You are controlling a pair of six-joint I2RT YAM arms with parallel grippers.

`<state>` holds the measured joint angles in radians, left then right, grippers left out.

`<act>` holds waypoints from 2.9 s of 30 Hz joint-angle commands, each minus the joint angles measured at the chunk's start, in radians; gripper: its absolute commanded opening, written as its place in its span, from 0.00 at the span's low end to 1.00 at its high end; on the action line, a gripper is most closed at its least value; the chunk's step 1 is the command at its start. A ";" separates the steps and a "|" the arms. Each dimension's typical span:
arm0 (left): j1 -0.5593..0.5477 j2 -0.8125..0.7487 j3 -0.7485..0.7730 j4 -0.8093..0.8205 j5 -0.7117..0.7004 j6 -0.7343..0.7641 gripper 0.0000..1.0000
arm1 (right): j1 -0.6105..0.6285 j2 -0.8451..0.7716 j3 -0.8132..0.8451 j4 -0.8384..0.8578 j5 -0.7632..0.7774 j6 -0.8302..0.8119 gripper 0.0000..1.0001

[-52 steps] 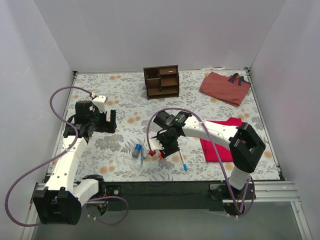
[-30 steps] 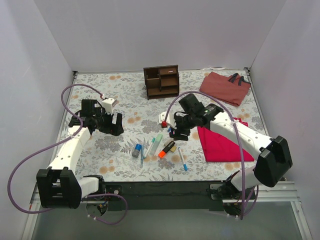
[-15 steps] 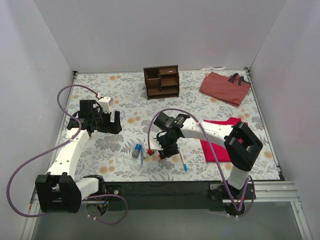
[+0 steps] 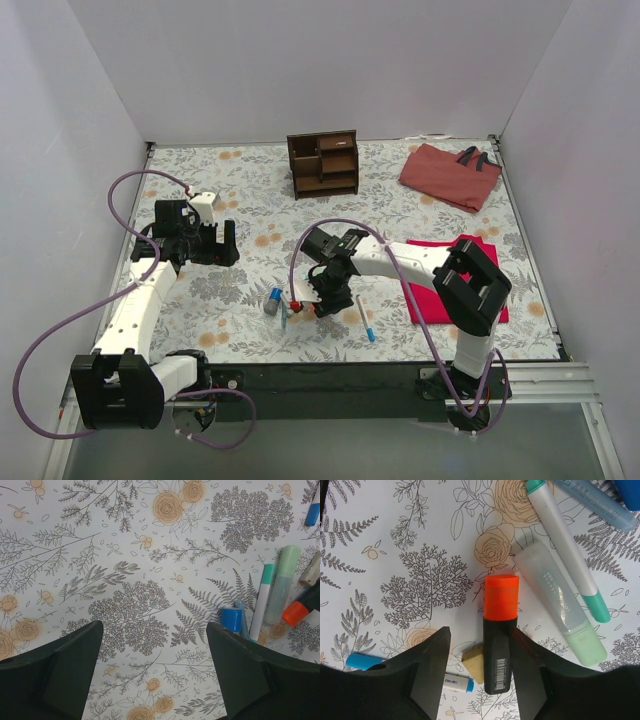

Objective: Sort the stationery into containers
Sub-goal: Pick up the pen from the center of the board, then place the pen in the storage box.

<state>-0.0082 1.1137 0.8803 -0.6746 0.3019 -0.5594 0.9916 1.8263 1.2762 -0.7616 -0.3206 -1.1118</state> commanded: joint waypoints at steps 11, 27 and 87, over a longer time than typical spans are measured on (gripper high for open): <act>0.007 -0.006 0.052 -0.014 -0.006 -0.005 0.85 | 0.051 0.053 0.041 0.047 0.005 -0.022 0.57; 0.007 0.026 0.086 0.001 0.022 -0.011 0.85 | 0.039 0.012 0.149 0.044 0.097 0.058 0.01; 0.007 0.193 0.036 0.366 0.267 -0.054 0.76 | -0.501 0.676 0.882 1.406 -0.046 1.087 0.26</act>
<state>-0.0078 1.3197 0.8856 -0.3069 0.5808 -0.6342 0.4866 2.5050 2.1559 0.5522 -0.3946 -0.0292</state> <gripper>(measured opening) 0.762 0.269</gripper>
